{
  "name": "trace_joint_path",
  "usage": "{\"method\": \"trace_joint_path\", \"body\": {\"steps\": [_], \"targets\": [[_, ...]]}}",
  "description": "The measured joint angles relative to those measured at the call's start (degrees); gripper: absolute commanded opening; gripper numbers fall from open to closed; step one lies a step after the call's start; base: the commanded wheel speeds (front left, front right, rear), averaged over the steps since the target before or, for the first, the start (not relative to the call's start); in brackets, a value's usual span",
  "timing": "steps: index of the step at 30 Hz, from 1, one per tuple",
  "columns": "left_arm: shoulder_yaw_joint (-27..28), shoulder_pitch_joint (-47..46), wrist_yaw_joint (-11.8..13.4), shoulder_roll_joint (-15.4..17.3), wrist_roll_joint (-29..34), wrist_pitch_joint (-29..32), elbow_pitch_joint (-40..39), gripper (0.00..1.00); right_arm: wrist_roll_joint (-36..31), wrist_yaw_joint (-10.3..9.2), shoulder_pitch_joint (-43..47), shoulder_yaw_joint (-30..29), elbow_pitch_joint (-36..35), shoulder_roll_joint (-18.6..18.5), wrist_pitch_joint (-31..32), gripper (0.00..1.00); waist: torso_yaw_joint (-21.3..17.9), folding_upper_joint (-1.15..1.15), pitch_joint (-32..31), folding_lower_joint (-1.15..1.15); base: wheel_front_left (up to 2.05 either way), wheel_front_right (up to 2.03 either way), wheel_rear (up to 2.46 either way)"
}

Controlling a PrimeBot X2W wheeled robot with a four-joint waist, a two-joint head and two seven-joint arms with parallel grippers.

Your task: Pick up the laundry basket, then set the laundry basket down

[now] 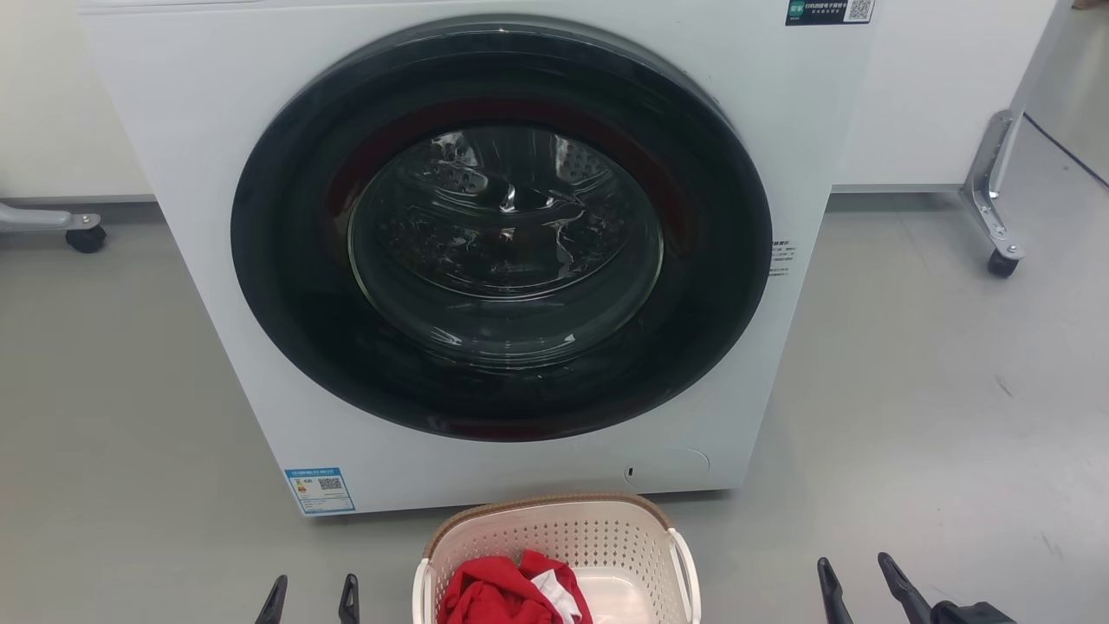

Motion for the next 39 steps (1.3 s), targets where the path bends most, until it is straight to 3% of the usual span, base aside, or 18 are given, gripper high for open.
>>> {"method": "trace_joint_path", "body": {"steps": [18, 39], "targets": [[1.8, 2.1, 0.0, -1.7, 1.3, 1.1, -2.6, 1.0, -3.4, -0.45, 3.5, -3.0, -6.6, -0.4, 0.0, 1.0, -0.3, 0.0, 0.6, 0.0, 0.0, 0.0, 0.0], [3.5, 3.1, 0.1, -2.8, 3.7, 4.6, -3.7, 1.0, -5.6, -0.52, 5.7, -5.8, -9.4, -0.2, 0.1, 1.0, -0.1, 0.0, 1.3, 0.0, 0.0, 0.0, 0.0]]}}
